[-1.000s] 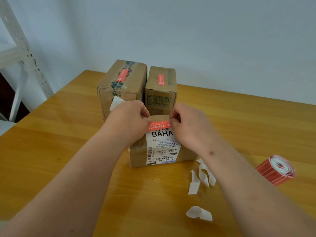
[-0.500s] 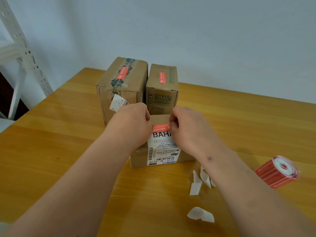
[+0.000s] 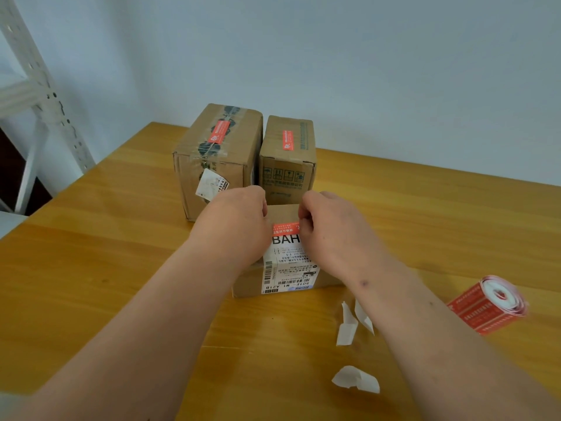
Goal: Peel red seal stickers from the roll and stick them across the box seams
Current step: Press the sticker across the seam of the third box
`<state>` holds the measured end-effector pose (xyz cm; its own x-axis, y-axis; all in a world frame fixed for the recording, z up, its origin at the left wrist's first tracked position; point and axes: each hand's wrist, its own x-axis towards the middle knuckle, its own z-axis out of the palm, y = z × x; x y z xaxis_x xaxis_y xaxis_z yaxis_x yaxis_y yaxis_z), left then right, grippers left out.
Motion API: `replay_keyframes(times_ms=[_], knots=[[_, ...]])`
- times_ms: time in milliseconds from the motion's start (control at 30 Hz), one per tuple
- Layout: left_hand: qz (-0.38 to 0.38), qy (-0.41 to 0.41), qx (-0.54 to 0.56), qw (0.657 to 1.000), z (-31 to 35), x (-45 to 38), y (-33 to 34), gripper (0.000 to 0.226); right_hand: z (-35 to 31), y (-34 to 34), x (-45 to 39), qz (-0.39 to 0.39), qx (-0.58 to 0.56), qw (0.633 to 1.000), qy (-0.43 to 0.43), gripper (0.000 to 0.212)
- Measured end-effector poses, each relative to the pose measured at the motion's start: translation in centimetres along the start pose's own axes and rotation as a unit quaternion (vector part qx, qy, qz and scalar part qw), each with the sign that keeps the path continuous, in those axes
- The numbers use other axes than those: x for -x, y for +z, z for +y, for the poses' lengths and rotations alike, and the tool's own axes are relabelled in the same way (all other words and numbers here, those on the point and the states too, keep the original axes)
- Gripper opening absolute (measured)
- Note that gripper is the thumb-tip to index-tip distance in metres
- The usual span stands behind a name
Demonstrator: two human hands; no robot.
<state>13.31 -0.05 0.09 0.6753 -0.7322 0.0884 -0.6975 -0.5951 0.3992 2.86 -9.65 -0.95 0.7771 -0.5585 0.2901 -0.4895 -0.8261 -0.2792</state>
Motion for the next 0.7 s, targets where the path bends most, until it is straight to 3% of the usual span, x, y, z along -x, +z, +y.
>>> replay_keyframes(times_ms=[267,467,600,700], knots=[[0.020,0.016,-0.047,0.999,0.1,0.3,-0.4,0.015,0.1,-0.5,-0.1,-0.019,-0.004,0.999,0.026,0.007],[0.009,-0.017,0.012,1.000,-1.2,-0.1,-0.4,0.010,0.3,-0.7,0.0,-0.024,-0.018,0.998,0.046,0.003],[0.012,-0.016,0.041,0.999,-2.0,-0.3,-0.2,0.013,0.6,-1.1,0.0,-0.027,-0.068,0.993,0.089,0.019],[0.033,0.001,0.048,0.998,-2.0,-0.2,0.0,0.007,0.7,-1.2,-0.2,-0.008,-0.078,0.992,0.100,0.019]])
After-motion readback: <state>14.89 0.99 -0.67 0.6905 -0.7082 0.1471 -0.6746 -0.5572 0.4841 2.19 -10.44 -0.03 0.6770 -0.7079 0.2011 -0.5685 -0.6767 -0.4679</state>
